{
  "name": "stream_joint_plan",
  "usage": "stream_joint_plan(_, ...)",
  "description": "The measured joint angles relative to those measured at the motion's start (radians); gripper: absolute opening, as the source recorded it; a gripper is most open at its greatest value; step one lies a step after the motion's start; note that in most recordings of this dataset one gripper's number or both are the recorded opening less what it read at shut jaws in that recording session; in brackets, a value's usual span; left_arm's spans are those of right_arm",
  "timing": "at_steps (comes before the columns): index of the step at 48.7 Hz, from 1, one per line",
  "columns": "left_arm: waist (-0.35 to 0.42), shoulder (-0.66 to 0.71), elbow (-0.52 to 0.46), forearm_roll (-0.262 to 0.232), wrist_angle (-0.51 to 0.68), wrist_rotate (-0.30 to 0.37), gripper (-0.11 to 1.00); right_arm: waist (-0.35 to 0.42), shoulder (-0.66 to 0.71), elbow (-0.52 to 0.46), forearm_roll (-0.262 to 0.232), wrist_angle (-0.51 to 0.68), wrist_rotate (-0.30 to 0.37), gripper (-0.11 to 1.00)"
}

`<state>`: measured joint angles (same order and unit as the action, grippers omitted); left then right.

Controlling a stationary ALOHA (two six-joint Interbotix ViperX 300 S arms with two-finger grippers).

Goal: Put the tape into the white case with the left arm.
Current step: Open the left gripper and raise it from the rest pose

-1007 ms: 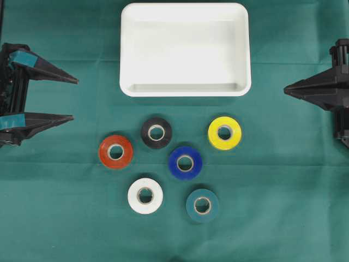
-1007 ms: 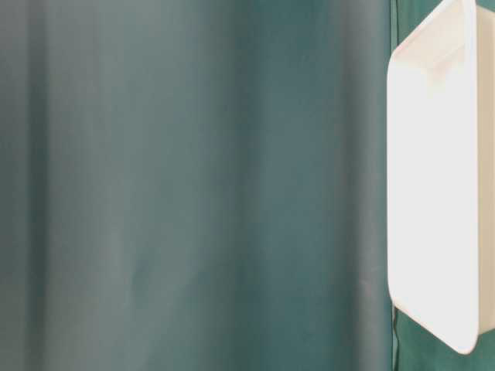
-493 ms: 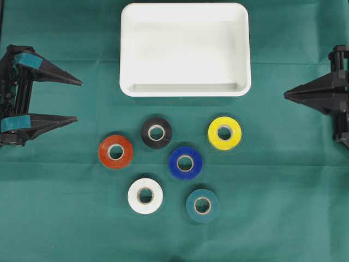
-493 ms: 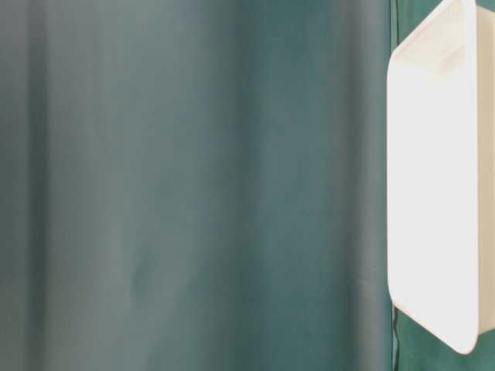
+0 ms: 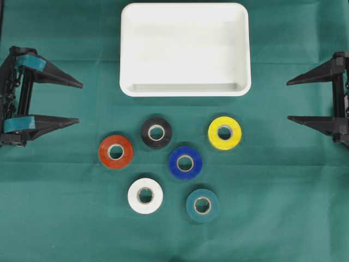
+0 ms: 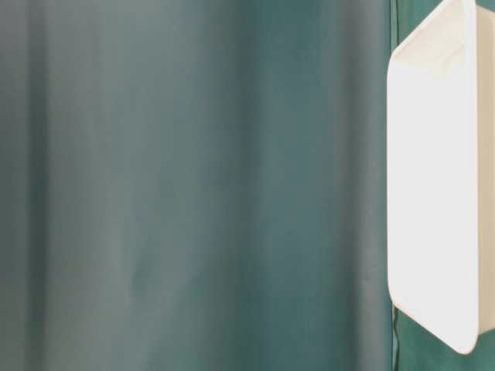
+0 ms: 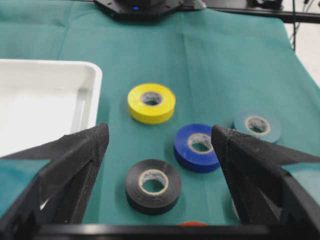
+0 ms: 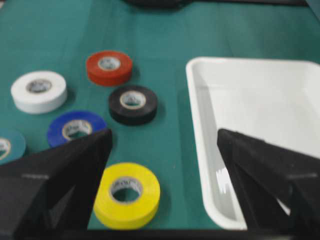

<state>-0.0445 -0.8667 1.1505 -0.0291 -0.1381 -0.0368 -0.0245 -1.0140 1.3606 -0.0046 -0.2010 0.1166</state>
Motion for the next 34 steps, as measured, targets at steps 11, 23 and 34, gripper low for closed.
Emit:
stream_joint_plan(11,0.037,0.069,-0.011,0.0,0.043,-0.002,0.99,-0.032,0.0,0.023,0.0,0.092,0.0,0.62)
stream_joint_plan(23,0.044,0.189,-0.061,-0.002,0.057,0.0,0.99,-0.049,-0.003,0.075,0.0,0.141,0.0,0.62)
stream_joint_plan(34,0.048,0.256,-0.097,0.0,0.074,0.0,0.99,-0.049,-0.005,0.107,0.0,0.143,0.0,0.62)
